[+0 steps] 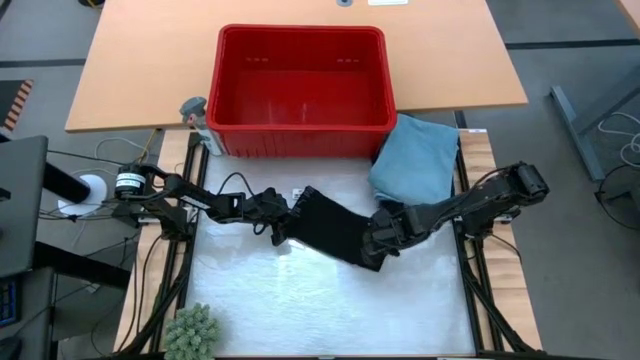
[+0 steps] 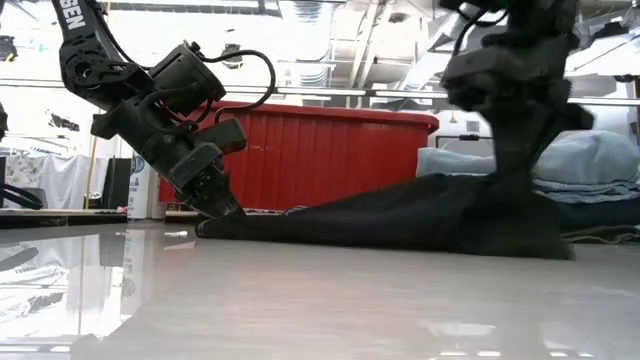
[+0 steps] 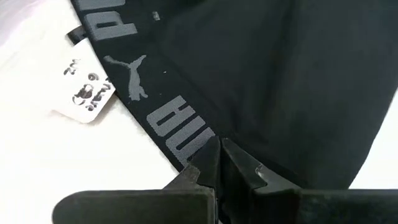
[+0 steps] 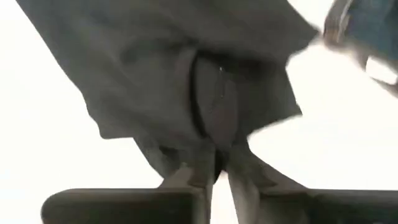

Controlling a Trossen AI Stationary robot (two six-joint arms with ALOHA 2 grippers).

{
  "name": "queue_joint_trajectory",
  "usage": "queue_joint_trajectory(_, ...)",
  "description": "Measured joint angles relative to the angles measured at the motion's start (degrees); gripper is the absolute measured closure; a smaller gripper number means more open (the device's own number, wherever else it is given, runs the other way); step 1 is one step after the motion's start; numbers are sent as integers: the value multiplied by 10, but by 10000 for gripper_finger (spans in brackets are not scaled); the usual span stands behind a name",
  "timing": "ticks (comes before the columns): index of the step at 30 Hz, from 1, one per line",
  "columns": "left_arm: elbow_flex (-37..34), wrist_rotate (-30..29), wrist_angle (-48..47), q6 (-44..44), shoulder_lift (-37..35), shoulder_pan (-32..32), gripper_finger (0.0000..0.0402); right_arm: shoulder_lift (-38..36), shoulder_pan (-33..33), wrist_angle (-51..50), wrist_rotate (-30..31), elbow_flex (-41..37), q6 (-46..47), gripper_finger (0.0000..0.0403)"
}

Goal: Fold Laundry from Bin
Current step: Fold the black boxer short

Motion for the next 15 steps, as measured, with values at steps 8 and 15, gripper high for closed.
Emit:
queue_joint_trajectory(8, 0, 0, 0, -5, 0, 0, 401, -8, 74, -9, -25, 0, 32, 241)
queue_joint_trajectory(15, 0, 0, 0, -6, 0, 0, 401, -8, 143, 45, 30, 0, 66, 213)
